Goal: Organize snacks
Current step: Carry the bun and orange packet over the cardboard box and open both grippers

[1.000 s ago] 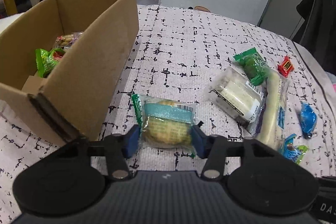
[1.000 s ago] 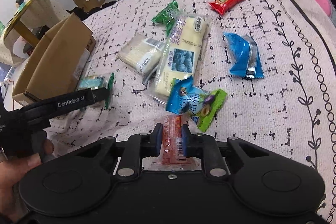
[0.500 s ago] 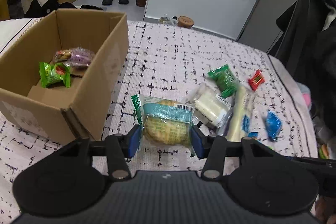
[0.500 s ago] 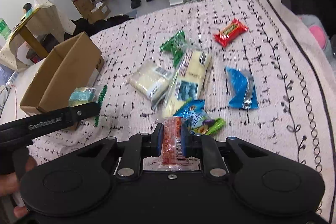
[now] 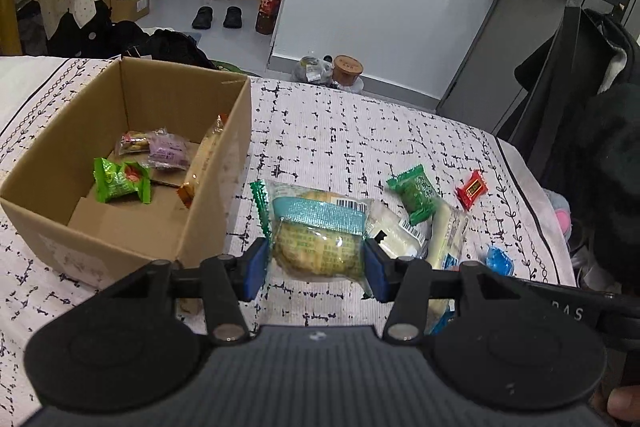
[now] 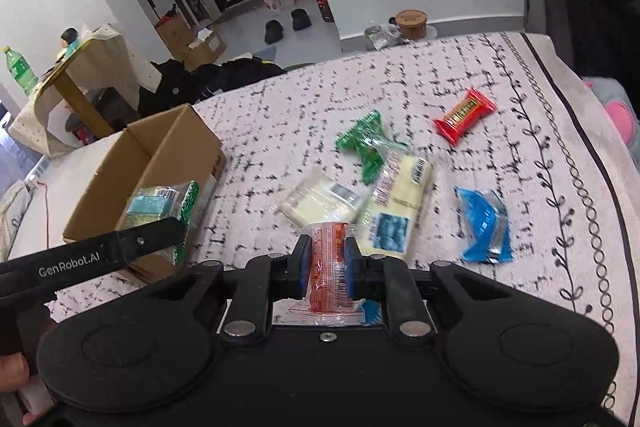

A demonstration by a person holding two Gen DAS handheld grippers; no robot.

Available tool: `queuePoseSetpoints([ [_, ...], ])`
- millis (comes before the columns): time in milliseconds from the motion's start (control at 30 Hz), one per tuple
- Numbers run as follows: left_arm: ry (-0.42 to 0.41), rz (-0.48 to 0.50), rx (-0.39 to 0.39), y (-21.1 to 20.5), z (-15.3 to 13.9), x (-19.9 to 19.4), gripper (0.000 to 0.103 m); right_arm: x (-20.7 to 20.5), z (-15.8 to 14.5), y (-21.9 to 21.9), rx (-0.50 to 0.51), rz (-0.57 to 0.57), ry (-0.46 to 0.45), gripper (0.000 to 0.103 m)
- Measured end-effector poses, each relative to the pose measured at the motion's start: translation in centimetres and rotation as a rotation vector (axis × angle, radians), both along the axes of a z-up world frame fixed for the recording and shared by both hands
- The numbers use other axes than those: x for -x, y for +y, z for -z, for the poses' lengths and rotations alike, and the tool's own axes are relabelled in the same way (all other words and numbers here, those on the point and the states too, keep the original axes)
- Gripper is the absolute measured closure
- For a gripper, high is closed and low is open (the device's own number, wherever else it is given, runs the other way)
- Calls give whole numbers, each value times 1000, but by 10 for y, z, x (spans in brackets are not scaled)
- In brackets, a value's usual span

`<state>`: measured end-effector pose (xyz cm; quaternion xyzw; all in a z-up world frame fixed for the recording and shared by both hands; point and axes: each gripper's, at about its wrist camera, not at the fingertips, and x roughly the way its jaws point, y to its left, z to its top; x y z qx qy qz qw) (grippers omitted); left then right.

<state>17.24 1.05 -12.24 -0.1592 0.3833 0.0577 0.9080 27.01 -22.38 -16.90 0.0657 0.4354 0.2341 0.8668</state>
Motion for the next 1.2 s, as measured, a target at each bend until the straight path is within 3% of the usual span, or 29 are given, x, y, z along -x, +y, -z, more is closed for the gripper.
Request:
queuePoseSetpoints([
  [333,-64,-8,-6,16,-26,9,53,-9,-20,24,-89,-42,-34,86],
  [567,-95,-41,-35,37,-41,10,53,-15,-30,48,-76,-76,-83,87],
  [833,-67,-150,-75,82,-42,8,53,-19,-38,75,-79,-129,-123,87],
  [1200,-19,-227,-87,118,-40,11,52,-16,-45,134,-49,-248,-165,87],
])
